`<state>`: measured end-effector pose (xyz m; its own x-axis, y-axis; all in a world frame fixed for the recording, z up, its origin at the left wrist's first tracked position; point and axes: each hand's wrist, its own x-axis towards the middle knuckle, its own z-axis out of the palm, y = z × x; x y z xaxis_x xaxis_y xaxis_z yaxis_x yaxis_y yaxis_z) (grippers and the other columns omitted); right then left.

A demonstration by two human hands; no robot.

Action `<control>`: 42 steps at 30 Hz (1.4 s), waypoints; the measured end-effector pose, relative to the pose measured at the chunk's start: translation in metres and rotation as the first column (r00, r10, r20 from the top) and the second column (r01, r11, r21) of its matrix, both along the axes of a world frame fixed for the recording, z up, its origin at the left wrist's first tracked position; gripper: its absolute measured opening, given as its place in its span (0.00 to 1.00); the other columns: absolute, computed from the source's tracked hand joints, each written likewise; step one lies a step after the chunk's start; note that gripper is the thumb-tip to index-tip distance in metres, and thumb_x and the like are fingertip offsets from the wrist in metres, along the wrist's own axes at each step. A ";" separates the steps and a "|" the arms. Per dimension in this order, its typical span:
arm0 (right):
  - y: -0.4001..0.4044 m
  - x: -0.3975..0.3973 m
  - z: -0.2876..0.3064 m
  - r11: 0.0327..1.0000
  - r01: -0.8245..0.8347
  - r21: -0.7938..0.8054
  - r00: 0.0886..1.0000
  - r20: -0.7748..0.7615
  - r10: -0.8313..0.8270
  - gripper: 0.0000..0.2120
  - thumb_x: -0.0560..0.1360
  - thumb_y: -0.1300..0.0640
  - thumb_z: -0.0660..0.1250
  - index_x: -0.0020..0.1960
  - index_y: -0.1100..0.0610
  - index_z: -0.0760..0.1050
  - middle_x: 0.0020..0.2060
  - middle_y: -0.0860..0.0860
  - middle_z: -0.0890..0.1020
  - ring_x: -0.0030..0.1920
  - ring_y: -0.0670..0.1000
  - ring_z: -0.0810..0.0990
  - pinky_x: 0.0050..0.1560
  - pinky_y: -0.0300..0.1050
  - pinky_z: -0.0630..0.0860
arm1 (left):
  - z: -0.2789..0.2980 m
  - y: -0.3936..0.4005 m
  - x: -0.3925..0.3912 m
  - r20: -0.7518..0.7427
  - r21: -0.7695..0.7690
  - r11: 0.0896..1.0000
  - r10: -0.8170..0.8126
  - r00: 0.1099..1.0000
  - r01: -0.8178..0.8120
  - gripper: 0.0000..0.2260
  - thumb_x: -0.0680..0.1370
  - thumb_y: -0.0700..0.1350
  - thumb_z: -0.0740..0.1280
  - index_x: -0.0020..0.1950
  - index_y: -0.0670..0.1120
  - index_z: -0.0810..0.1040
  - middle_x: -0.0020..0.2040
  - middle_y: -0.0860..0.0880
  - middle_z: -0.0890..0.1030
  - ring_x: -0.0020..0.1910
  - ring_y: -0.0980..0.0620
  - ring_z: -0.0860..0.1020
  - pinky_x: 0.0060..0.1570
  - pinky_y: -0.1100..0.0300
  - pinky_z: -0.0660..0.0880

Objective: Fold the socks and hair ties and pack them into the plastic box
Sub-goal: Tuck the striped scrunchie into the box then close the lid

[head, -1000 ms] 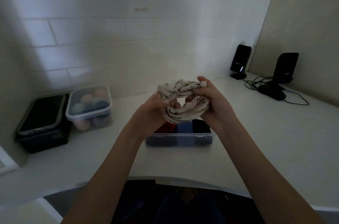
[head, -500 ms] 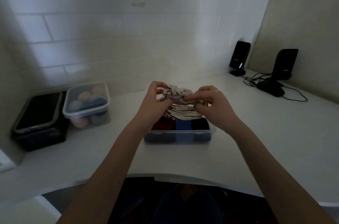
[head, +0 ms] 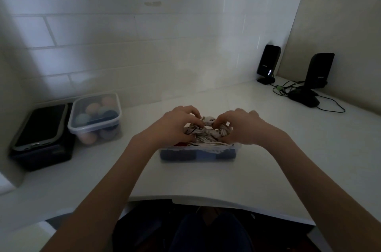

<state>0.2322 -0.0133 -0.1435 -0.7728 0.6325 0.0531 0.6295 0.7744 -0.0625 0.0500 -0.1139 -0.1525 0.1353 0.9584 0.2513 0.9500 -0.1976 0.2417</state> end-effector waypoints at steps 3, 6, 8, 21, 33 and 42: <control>0.000 0.000 0.000 0.973 -0.075 0.218 0.997 0.021 0.072 0.20 0.67 0.43 0.69 0.58 0.41 0.75 0.59 0.44 0.74 0.59 0.52 0.67 0.48 0.49 0.56 | 0.002 0.000 -0.002 -0.170 -0.010 1.000 -0.002 0.986 0.001 0.20 0.71 0.49 0.71 0.62 0.50 0.76 0.65 0.51 0.72 0.60 0.49 0.68 0.58 0.50 0.69; 0.002 0.003 0.000 0.940 -0.192 0.282 0.980 0.013 0.197 0.20 0.67 0.44 0.69 0.58 0.43 0.74 0.59 0.42 0.74 0.58 0.50 0.66 0.48 0.45 0.57 | 0.002 0.001 0.002 -0.178 -0.047 0.999 -0.025 0.984 0.017 0.21 0.71 0.50 0.71 0.63 0.47 0.76 0.64 0.49 0.74 0.61 0.49 0.70 0.60 0.53 0.69; 0.003 0.004 0.001 0.939 -0.237 0.250 0.969 -0.008 0.247 0.18 0.68 0.46 0.69 0.58 0.41 0.73 0.57 0.41 0.76 0.56 0.48 0.67 0.48 0.44 0.58 | 0.001 0.003 0.003 -0.153 -0.114 0.993 -0.005 0.988 -0.013 0.21 0.71 0.50 0.70 0.63 0.49 0.75 0.63 0.49 0.76 0.59 0.49 0.72 0.59 0.54 0.71; 0.002 -0.012 0.013 0.972 -0.174 0.158 0.898 0.431 0.091 0.18 0.75 0.36 0.54 0.63 0.34 0.70 0.48 0.49 0.75 0.52 0.51 0.66 0.50 0.52 0.57 | -0.004 0.018 0.005 -0.206 -0.430 0.878 0.132 0.970 -0.211 0.22 0.72 0.50 0.68 0.63 0.53 0.65 0.57 0.45 0.77 0.48 0.47 0.73 0.46 0.53 0.72; -0.002 -0.006 0.006 0.976 -0.164 0.141 0.966 0.224 0.129 0.19 0.72 0.41 0.63 0.63 0.38 0.71 0.54 0.49 0.76 0.58 0.53 0.70 0.49 0.48 0.59 | -0.006 0.017 0.007 -0.198 -0.401 0.890 0.148 0.969 -0.218 0.18 0.72 0.48 0.67 0.60 0.55 0.67 0.56 0.46 0.76 0.49 0.45 0.74 0.47 0.51 0.73; -0.023 -0.016 0.020 0.956 -0.179 0.233 0.916 0.394 0.075 0.11 0.76 0.50 0.59 0.54 0.44 0.77 0.44 0.46 0.80 0.49 0.50 0.69 0.52 0.51 0.58 | -0.010 0.019 0.002 -0.170 -0.400 0.893 0.148 0.974 -0.205 0.21 0.71 0.50 0.68 0.62 0.56 0.67 0.58 0.47 0.76 0.49 0.46 0.74 0.46 0.54 0.72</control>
